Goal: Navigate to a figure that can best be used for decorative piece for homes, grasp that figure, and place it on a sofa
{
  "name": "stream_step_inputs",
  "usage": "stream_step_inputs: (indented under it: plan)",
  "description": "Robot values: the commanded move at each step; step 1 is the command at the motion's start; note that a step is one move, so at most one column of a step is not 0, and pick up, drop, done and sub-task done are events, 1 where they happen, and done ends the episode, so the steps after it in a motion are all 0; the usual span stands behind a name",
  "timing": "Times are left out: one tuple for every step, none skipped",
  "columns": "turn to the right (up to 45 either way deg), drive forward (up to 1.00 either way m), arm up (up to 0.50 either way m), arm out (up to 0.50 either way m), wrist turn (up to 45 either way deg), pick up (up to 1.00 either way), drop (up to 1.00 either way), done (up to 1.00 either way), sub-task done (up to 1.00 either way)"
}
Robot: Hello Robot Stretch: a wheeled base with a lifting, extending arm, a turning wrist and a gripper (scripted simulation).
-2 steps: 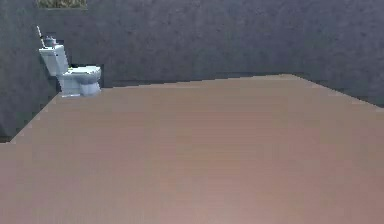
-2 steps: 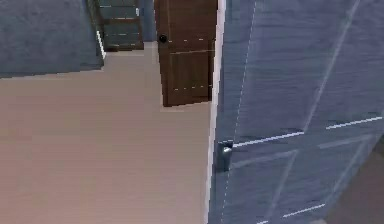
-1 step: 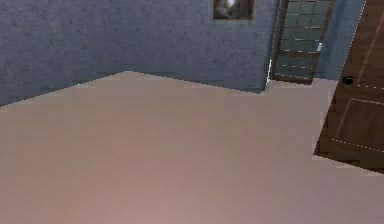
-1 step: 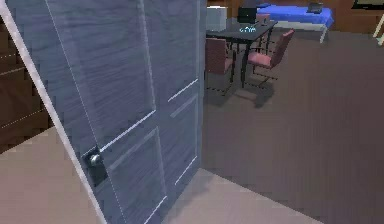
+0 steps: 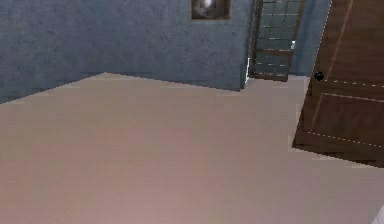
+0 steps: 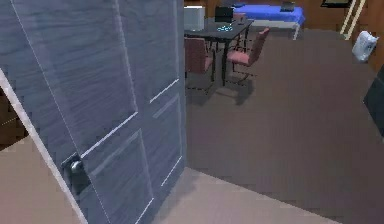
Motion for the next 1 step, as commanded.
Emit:
stream_step_inputs:
  plan:
    - [0.0, 0.35, 0.0, 0.0, 0.0, 0.0, 0.0, 0.0, 0.0]
